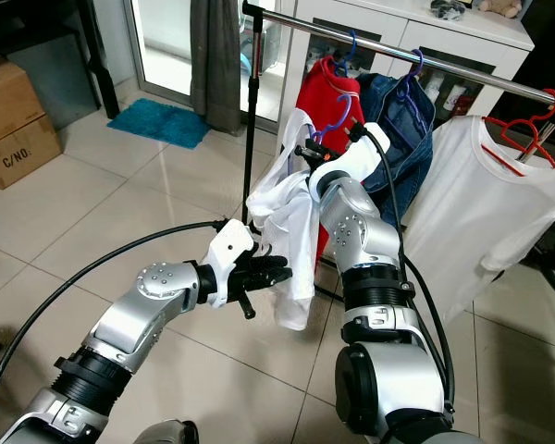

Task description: Hang hanger

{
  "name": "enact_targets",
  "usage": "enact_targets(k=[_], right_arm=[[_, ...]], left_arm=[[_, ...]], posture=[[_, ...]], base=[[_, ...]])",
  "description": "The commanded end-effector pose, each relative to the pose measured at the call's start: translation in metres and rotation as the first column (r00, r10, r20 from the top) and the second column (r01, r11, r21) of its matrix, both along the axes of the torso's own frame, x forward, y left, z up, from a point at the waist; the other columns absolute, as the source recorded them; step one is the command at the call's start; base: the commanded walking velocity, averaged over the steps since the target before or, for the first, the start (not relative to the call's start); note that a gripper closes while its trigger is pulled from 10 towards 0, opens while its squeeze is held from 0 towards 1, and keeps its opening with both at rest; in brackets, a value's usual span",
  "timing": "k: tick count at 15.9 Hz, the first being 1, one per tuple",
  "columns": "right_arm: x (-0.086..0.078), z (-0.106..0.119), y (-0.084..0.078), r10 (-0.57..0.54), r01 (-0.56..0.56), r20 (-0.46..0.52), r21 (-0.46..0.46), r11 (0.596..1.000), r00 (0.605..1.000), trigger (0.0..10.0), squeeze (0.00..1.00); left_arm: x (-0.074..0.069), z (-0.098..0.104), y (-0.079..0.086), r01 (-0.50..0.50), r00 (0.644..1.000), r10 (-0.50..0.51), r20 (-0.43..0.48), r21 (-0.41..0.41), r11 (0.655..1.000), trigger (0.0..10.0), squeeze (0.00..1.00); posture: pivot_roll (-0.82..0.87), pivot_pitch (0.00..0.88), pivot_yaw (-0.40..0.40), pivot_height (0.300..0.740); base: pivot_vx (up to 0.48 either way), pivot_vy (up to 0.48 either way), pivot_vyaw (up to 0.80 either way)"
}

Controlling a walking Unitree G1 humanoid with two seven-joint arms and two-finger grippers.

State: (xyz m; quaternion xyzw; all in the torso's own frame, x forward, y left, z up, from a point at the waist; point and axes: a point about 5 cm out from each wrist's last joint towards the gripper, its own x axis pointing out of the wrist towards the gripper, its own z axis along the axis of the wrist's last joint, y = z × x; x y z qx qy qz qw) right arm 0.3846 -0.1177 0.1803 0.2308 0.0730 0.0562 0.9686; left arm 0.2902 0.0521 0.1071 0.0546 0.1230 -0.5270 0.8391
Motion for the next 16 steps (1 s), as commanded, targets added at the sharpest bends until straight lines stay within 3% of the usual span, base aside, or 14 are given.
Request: enact_targets(k=[1,3,8,11,12,13,14,16], right_arm=[[0.004,0.015,-0.005,-0.027,0.026,0.057,0.018,1.000,0.998,10.0,0.00],[0.004,0.015,-0.005,-0.026,0.025,0.058,0.018,1.000,0.998,10.0,0.00],[0.007,0.016,-0.010,-0.037,0.037,0.060,0.003,0.999,0.998,10.0,0.00],[0.008,0.019,-0.014,0.014,-0.010,0.079,-0.052,0.999,0.997,10.0,0.00],[0.007,0.019,-0.013,0.044,-0.038,0.086,-0.077,0.996,0.995,10.0,0.00],[0.005,0.019,-0.012,0.081,-0.070,0.094,-0.109,0.991,0.992,10.0,0.00],[0.003,0.018,-0.009,0.124,-0.110,0.098,-0.133,0.985,0.988,10.0,0.00],[-0.002,0.017,-0.006,0.202,-0.180,0.106,-0.186,0.966,0.974,10.0,0.00]], left_arm=[[0.001,0.004,-0.004,0.015,1.000,-0.015,0.005,-0.030,0.999,0.0,0.00],[0.000,0.004,-0.004,0.020,1.000,-0.020,-0.001,-0.045,0.999,0.0,0.00],[-0.019,0.009,-0.001,0.188,0.982,-0.190,-0.018,-0.079,0.979,0.0,0.00],[-0.019,0.027,0.030,0.163,0.984,-0.159,0.081,-0.039,0.986,0.0,0.00],[-0.015,0.041,0.043,0.111,0.989,-0.103,0.110,-0.066,0.992,10.0,0.00],[-0.011,0.058,0.058,0.084,0.988,-0.069,0.136,-0.109,0.990,10.0,0.00],[-0.006,0.071,0.072,0.054,0.985,-0.034,0.171,-0.113,0.992,10.0,1.00],[0.001,0.088,0.094,0.008,0.977,0.007,0.211,-0.074,0.997,10.0,1.00]], posture=[[0.00,0.000,-0.083,0.740],[0.00,0.000,-0.084,0.740],[0.00,0.000,-0.086,0.740],[0.01,0.000,-0.087,0.740],[0.02,0.000,-0.088,0.740],[0.02,0.000,-0.090,0.740],[0.02,0.000,-0.091,0.740],[0.03,0.000,-0.094,0.740]], base=[[0.000,0.000,0.00],[0.000,0.000,0.00],[0.000,0.000,0.00],[0.000,0.000,0.00],[0.000,0.000,0.00],[0.000,0.000,0.00],[0.000,0.000,0.00],[0.000,0.000,0.00]])
